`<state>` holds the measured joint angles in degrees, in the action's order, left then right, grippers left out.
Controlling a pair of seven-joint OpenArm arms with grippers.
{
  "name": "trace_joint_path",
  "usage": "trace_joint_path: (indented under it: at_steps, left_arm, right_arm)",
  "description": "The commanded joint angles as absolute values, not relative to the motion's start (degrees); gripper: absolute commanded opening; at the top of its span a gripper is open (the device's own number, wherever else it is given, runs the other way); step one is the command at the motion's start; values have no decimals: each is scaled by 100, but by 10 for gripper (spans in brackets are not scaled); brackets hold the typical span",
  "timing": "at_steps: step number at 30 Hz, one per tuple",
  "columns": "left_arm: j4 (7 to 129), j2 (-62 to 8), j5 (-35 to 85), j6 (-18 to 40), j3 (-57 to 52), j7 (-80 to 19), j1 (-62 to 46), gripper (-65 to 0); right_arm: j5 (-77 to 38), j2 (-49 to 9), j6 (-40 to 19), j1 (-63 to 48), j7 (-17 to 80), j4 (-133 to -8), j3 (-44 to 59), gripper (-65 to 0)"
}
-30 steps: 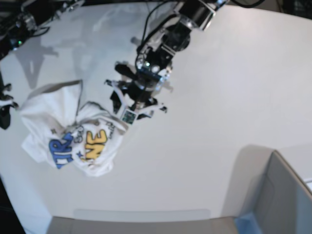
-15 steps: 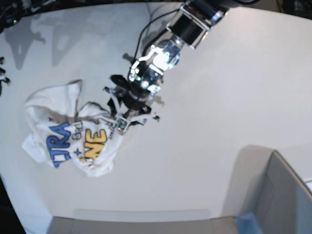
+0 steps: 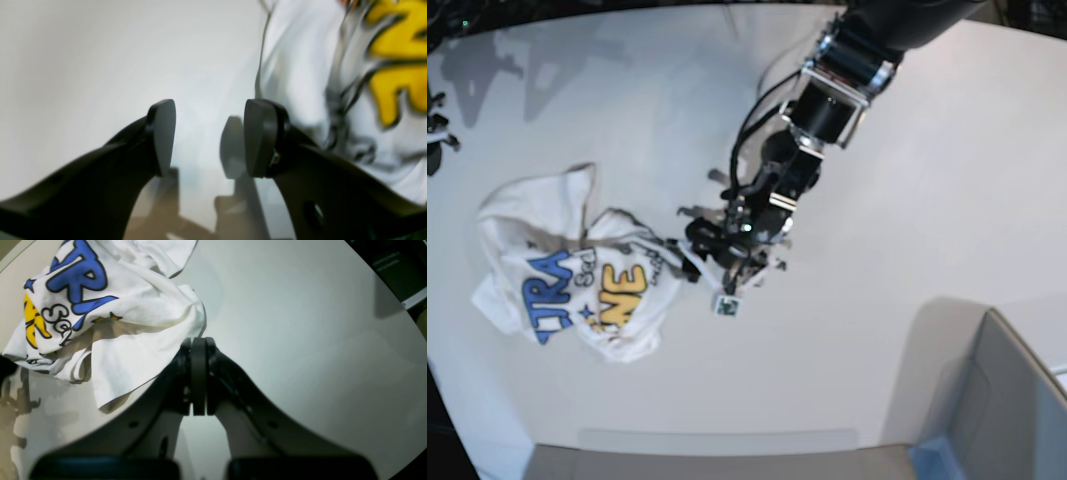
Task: Layout the t-shirt on the table in an organized manner, then fold the t-shirt properly
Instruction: 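Grasp the t-shirt edge with the left gripper and pull it outward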
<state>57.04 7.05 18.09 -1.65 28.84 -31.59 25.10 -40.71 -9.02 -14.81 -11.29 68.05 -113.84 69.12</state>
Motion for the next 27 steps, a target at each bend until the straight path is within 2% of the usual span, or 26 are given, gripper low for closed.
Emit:
trace_joint_path:
  at_steps: [1, 14, 23, 27]
  left_arm:
    - [5851, 796, 1824, -127, 2897, -2976, 2712, -316]
    - [7574, 347, 1824, -127, 2765, -3046, 1859, -317]
    - [7556, 259, 1824, -127, 3521, -3002, 1833, -317]
    - [7064, 312, 1824, -127, 3530, -2985, 1895, -317]
  right_arm:
    - [-4163, -1007, -1490, -1112, 6677, -11459, 6941, -650]
    - [-4163, -998, -1490, -1112, 6677, -11143, 6941, -650]
    - [-4171, -945, -1490, -1103, 6677, -11046, 6932, -650]
    - [-4171, -927, -1499, -1121, 6677, -11046, 6932, -650]
